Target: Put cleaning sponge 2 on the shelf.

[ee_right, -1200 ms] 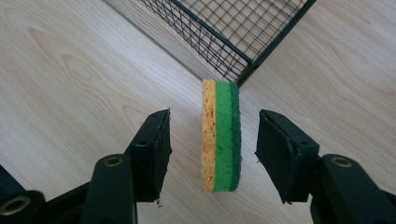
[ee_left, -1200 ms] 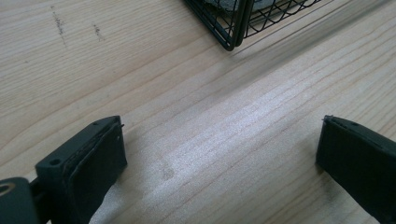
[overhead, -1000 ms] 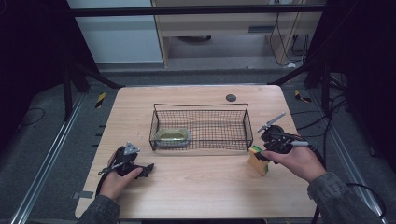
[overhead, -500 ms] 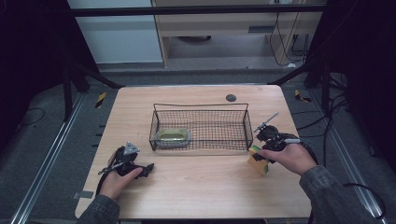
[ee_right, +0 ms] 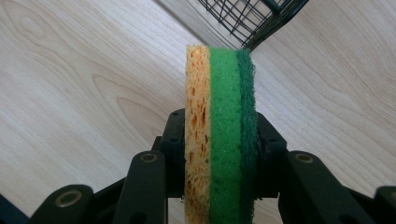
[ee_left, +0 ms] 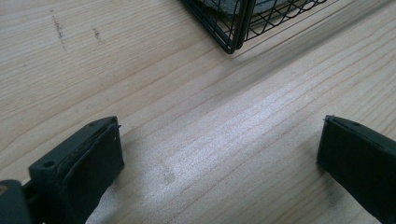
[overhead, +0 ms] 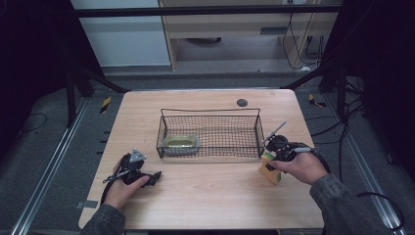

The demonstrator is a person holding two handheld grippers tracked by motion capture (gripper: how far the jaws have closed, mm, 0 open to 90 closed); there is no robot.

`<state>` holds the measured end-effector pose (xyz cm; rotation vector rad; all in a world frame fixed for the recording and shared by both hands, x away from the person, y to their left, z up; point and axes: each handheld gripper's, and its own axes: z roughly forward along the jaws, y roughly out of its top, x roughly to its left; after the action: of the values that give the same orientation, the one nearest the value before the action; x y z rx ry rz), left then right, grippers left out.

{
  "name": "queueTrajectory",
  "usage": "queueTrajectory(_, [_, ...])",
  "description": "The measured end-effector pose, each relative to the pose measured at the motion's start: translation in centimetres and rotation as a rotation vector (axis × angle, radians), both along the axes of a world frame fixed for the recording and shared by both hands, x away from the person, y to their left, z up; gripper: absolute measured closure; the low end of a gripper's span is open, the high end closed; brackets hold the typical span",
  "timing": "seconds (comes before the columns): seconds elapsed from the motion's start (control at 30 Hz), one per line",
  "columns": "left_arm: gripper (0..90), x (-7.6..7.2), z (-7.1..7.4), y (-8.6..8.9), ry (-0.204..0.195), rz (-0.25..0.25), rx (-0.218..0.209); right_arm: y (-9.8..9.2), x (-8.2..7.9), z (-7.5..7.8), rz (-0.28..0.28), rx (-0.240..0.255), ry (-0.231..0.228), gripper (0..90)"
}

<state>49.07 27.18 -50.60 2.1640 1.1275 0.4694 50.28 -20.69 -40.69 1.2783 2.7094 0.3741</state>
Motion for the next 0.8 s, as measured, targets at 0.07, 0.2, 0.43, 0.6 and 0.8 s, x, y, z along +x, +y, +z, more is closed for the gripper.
queueTrajectory(0.07, [0.0,0.0,0.0,0.0,0.000,0.000,0.000,-0.2,-0.3,0.5,0.003,0.014,-0.014,64.3])
queueTrajectory(0.2, [0.0,0.0,0.0,0.0,0.000,0.000,0.000,-1.0,-0.8,1.8,-0.009,0.037,-0.048,64.3])
queueTrajectory(0.43, [0.0,0.0,0.0,0.0,-0.002,-0.002,0.002,-2.6,-0.8,4.4,-0.042,0.056,-0.117,64.3])
queueTrajectory(0.6, [0.0,0.0,0.0,0.0,-0.002,0.000,-0.001,-3.7,0.3,5.7,-0.064,0.072,-0.157,64.4])
queueTrajectory(0.8, [0.0,0.0,0.0,0.0,-0.003,-0.001,-0.001,-4.6,1.8,7.5,-0.091,0.081,-0.235,64.6])
